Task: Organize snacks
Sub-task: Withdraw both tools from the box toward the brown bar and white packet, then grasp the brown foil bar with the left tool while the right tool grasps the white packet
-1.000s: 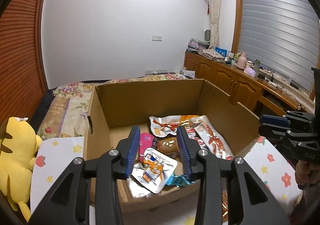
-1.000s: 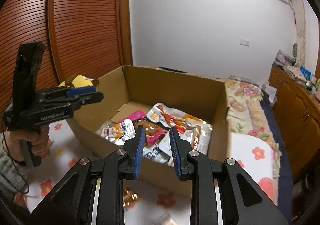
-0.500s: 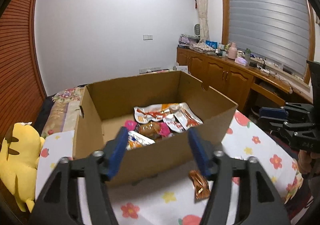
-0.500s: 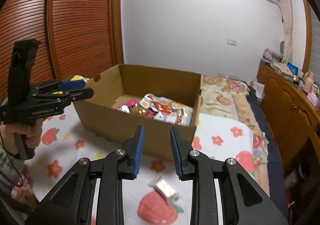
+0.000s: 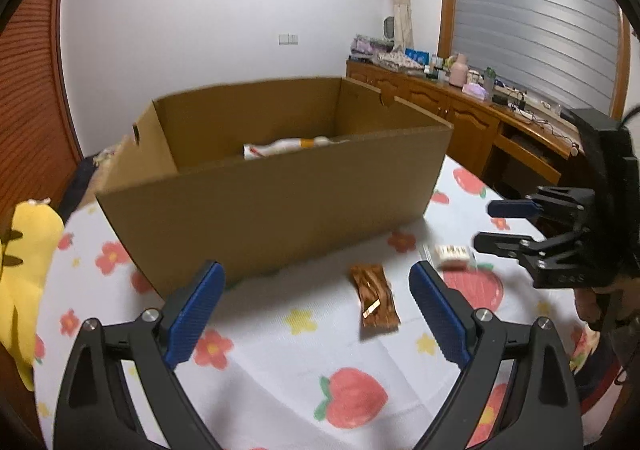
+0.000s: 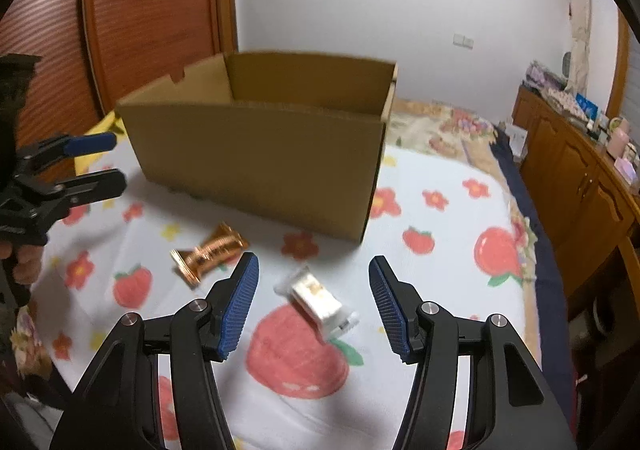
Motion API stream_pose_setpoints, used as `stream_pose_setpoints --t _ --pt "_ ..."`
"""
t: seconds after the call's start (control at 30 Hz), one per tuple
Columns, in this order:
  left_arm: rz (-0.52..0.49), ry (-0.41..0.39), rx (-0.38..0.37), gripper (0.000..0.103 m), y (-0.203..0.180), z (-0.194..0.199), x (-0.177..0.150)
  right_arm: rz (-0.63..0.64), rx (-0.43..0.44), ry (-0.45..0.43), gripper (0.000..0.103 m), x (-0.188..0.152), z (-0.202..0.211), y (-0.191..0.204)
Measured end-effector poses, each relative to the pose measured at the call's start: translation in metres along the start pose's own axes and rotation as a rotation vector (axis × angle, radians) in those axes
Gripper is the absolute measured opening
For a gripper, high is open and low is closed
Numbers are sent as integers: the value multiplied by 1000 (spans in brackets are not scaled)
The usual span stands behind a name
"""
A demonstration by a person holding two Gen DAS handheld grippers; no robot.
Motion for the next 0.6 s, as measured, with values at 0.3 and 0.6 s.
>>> stream_pose_setpoints --t 0.3,0.6 --pt "12 45 -15 94 -9 -11 -19 46 28 132 58 -12 -42 1" --pt "1 81 -22 94 -14 -21 -27 84 26 191 44 -16 -57 5"
Point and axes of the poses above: each gripper's, at about its wrist camera, not at the fingertips, and z roughly against the way its jaws point, y to its left, x to its top, the point moved 7 cm from there along -z, roughly the way its jaws point, and after that the axes turned 6 degrees about y, right-handed, at the moved point
